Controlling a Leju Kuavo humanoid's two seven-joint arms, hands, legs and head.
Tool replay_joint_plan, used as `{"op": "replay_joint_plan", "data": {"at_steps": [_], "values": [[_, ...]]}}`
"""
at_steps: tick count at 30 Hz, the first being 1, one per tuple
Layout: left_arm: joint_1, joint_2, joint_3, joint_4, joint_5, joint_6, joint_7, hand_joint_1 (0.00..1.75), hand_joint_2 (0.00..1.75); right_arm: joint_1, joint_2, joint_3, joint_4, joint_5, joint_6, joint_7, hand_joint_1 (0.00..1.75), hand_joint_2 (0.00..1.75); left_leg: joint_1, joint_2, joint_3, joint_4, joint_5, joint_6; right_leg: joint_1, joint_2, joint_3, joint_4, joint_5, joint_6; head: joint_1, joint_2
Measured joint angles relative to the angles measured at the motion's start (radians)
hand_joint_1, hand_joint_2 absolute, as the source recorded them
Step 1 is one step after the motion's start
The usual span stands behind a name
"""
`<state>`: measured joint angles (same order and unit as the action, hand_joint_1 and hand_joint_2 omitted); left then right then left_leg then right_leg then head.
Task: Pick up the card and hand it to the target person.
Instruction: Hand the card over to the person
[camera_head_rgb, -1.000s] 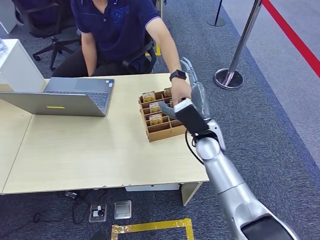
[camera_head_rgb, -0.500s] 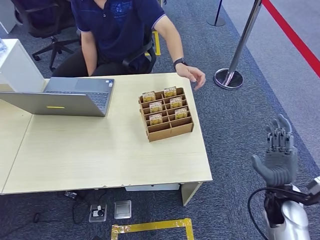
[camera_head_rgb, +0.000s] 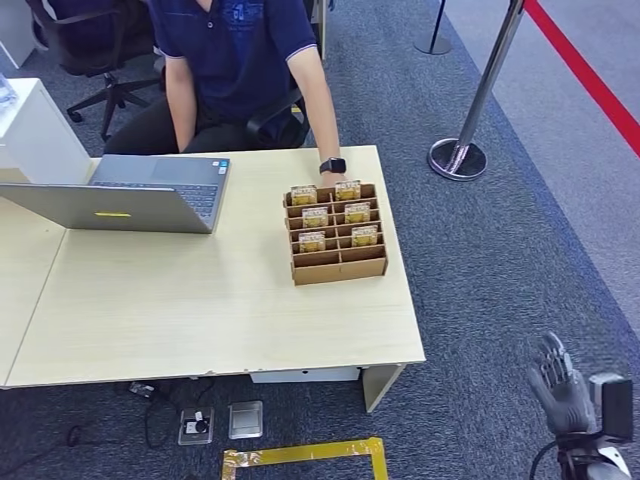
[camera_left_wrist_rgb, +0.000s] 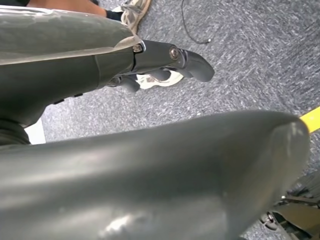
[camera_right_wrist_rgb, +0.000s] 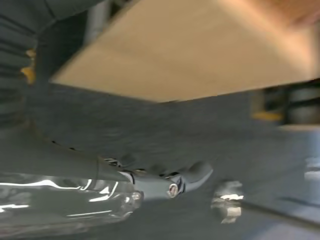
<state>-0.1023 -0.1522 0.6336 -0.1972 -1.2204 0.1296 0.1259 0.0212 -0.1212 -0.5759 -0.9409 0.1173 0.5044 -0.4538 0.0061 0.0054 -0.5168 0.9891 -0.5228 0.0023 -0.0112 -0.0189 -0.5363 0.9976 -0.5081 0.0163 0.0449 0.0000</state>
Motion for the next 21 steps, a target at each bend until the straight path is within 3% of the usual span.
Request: {"op": "replay_joint_plan", "data": {"at_steps": [2,5,8,11,13,15,17,21], "values": [[-0.001,0.000,0.000,0.000,-0.002,-0.009,0.009,0.00,0.00,-0.026,-0.022,-0.010,0.182,0.044,-0.062,0.043,0.00,0.00,0.000,0.000,0.000,0.000,0.000,0.000,0.000,0.000,0.000,0.000,0.000,0.000,0.002,0.000],[-0.002,0.000,0.000,0.000,0.002,-0.028,0.009,0.00,0.00,-0.043,-0.026,-0.022,0.385,0.067,-0.146,0.171,0.00,0.00,0.000,0.000,-0.001,-0.001,0.000,0.000,0.000,0.000,-0.001,0.000,0.000,0.000,0.000,0.000],[-0.003,0.000,0.000,0.000,0.008,-0.034,-0.001,0.00,0.00,-0.046,-0.020,-0.025,0.508,0.105,-0.192,0.268,0.00,0.00,0.000,0.000,0.000,-0.002,0.000,0.000,0.000,0.001,-0.002,0.000,-0.001,-0.001,-0.004,0.000],[-0.002,0.000,0.001,0.000,0.018,-0.031,-0.011,0.00,0.00,-0.051,-0.006,-0.012,0.594,0.185,-0.243,0.427,0.00,0.00,0.000,0.001,0.000,-0.002,0.000,0.000,0.000,0.001,-0.001,0.000,-0.001,-0.001,-0.003,0.000],[0.000,0.000,0.003,0.000,0.026,-0.026,-0.013,0.00,0.87,-0.051,0.010,-0.001,0.633,0.216,-0.283,0.522,0.00,0.00,0.000,0.001,0.000,-0.002,0.000,0.000,0.000,0.001,-0.001,0.000,-0.001,-0.001,-0.003,0.000],[0.001,0.000,0.005,0.000,0.032,-0.024,-0.016,0.00,1.75,-0.052,0.025,0.007,0.662,0.236,-0.321,0.592,0.00,0.87,0.000,0.001,0.000,-0.002,0.000,0.000,0.000,0.001,-0.001,0.000,-0.001,-0.001,-0.004,0.000],[0.002,0.000,0.005,0.000,0.032,-0.028,-0.022,0.00,1.75,-0.052,0.035,0.017,0.682,0.253,-0.354,0.628,0.00,1.75,0.000,0.001,0.000,-0.002,0.000,0.000,0.000,0.001,-0.001,0.000,-0.001,-0.001,-0.003,0.000],[0.004,0.003,0.005,0.000,0.032,-0.047,-0.035,0.00,1.75,-0.052,0.047,0.034,0.707,0.283,-0.394,0.635,0.00,1.75,0.000,0.001,0.000,-0.002,0.000,0.000,0.000,0.001,-0.001,0.000,-0.001,-0.001,-0.002,0.000]]}}
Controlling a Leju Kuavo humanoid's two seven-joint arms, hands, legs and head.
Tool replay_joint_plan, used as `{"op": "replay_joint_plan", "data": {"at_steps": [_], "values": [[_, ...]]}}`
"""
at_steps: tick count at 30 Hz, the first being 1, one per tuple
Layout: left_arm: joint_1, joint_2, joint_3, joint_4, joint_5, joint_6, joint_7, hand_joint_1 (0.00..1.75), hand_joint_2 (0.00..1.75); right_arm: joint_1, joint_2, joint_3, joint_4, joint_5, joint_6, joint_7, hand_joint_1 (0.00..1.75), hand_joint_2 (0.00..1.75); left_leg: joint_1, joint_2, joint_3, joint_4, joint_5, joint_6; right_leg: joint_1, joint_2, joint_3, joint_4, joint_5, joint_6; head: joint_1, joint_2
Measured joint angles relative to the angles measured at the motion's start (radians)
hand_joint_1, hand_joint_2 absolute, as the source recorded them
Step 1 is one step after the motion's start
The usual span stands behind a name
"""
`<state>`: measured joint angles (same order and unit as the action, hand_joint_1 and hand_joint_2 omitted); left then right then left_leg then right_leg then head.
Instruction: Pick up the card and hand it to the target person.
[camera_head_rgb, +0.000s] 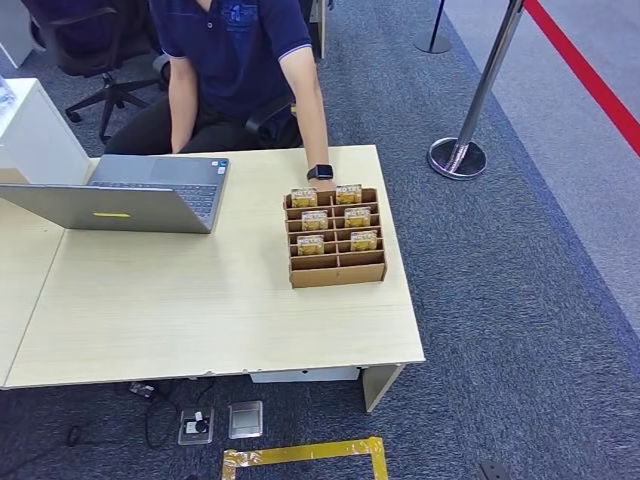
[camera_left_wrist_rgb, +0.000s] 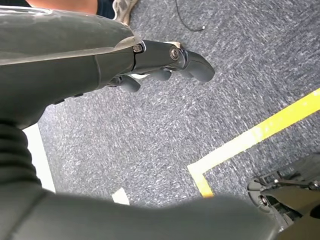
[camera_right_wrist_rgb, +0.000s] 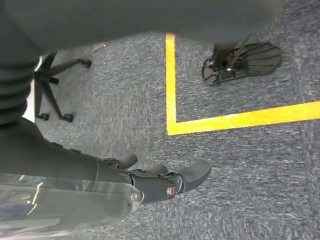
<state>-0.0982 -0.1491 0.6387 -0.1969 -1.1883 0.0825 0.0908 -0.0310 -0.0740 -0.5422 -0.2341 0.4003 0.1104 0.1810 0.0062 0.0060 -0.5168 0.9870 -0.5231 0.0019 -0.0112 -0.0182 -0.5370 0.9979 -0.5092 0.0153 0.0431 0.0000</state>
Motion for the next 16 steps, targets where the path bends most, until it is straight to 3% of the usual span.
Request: {"op": "replay_joint_plan", "data": {"at_steps": [9,13,16], "values": [[0.034,0.025,-0.061,-0.011,0.184,-0.020,-0.003,0.00,1.75,0.018,0.016,0.108,0.010,-0.019,-0.039,-0.040,0.00,1.75,0.000,0.000,0.000,0.000,0.000,0.000,0.000,0.000,0.000,0.000,0.000,0.000,-0.002,0.000],[0.056,0.038,-0.116,-0.025,0.303,-0.028,-0.014,0.00,0.00,0.033,0.021,0.158,0.005,-0.064,-0.045,-0.056,0.00,0.00,0.000,0.000,0.000,0.000,0.000,0.000,0.000,0.000,0.000,0.000,0.000,0.000,-0.002,0.000],[0.071,0.047,-0.153,-0.035,0.376,-0.031,-0.019,0.00,0.00,0.044,0.024,0.187,-0.002,-0.091,-0.050,-0.066,0.00,0.00,0.000,0.000,0.000,0.000,0.000,0.000,0.000,0.000,0.000,0.000,0.000,0.000,-0.001,0.000]]}}
